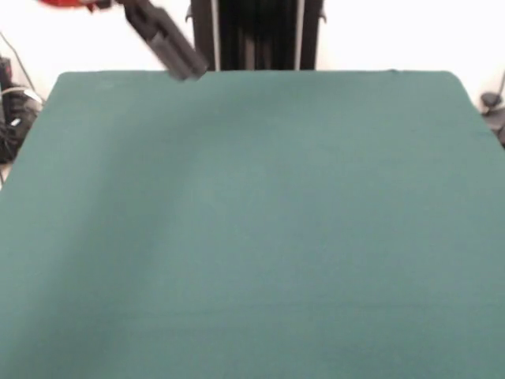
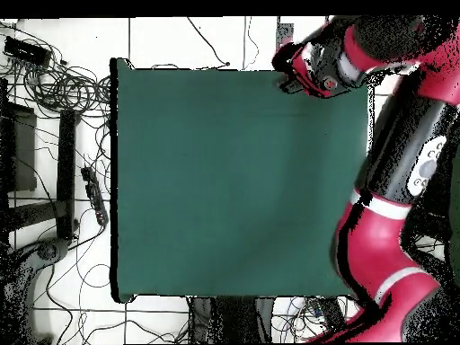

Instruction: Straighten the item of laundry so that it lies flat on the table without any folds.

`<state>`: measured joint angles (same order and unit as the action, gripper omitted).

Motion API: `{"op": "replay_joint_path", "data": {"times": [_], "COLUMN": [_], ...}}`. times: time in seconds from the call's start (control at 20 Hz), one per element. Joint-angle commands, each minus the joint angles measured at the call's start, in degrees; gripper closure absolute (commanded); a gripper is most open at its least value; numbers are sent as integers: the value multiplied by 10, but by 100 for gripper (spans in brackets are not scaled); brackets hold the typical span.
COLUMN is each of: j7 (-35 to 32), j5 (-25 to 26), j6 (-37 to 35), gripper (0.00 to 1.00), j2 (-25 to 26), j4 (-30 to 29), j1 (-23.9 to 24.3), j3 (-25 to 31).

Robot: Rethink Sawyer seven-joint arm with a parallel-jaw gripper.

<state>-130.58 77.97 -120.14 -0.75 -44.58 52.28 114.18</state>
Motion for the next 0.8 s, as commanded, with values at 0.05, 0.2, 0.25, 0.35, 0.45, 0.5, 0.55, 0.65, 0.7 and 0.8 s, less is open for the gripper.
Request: {"op": "replay_joint_path", "data": {"times": [0.05, 0.2, 0.25, 0.35, 0.45, 0.5, 0.55, 0.65, 0.7, 0.8], "j7": [104, 66, 99, 84, 77, 83, 79, 94, 109, 143], "j5": [-64, -81, -79, -90, -109, -117, -129, -160, -177, -211], "j6": [44, 137, 147, 208, 253, 272, 285, 303, 314, 336], "gripper": [100, 100, 100, 100, 100, 100, 100, 100, 100, 100], "j2": [28, 33, 23, 29, 42, 44, 44, 49, 57, 72], "j4": [-198, -259, -262, -274, -275, -273, -268, -250, -242, -237], "j1": [40, 69, 67, 80, 90, 92, 91, 89, 91, 100], "j3": [-215, -230, -243, -241, -243, -249, -253, -259, -263, -268]}}
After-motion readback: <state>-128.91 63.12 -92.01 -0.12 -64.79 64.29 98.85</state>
